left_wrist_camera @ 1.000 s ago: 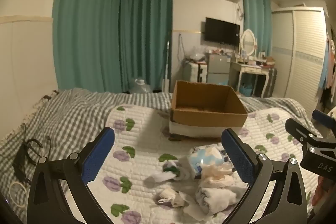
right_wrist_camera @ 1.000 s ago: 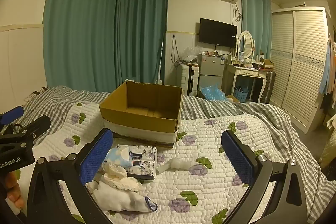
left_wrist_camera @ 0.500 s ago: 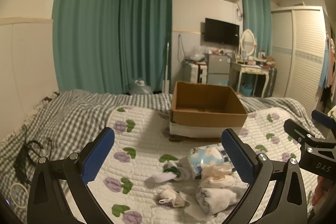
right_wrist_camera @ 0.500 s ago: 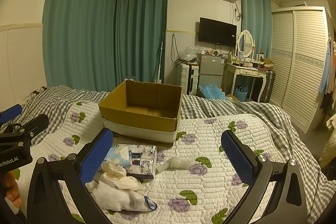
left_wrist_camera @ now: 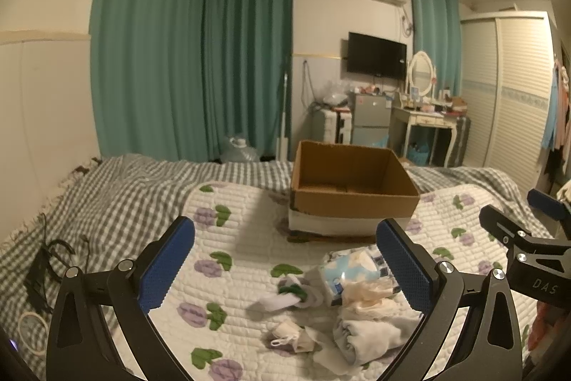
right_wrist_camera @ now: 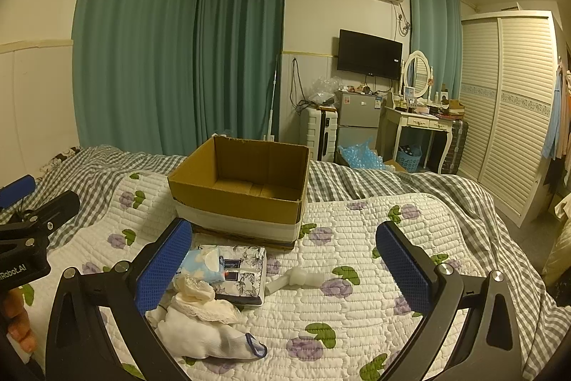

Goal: Organize soft objects

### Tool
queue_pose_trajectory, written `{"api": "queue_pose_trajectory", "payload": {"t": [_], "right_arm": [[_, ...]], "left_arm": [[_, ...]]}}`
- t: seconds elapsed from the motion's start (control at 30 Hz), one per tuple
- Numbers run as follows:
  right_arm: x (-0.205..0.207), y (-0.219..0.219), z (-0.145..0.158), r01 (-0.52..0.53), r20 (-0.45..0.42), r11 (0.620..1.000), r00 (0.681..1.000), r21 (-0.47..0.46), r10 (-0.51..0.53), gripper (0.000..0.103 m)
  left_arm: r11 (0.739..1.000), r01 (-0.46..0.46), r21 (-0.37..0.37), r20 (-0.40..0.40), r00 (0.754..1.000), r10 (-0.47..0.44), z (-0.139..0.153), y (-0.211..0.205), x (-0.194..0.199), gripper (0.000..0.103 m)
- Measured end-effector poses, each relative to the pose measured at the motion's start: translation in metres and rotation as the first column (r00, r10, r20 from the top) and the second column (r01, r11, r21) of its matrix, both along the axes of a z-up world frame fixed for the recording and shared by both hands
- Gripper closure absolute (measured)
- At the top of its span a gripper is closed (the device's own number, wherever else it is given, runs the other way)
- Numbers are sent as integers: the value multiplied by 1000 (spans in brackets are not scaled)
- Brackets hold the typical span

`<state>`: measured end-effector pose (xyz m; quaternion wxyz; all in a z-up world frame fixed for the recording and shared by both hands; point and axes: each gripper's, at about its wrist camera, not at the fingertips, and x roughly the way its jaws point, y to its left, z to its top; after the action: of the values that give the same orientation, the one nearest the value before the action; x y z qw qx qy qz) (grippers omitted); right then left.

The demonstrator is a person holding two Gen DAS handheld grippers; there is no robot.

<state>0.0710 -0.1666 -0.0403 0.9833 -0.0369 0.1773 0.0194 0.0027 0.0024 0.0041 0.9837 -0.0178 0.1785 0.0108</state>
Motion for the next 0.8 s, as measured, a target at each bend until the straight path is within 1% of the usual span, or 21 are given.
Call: {"api": "queue_pose_trajectory", "payload": {"t": [0.8], "right_arm": [[-1, 2, 0, -1, -1, 1000, 1000, -1, 1, 0]], "left_arm": [[1000, -2, -1, 1, 1000, 2, 0, 0, -1, 0]]}}
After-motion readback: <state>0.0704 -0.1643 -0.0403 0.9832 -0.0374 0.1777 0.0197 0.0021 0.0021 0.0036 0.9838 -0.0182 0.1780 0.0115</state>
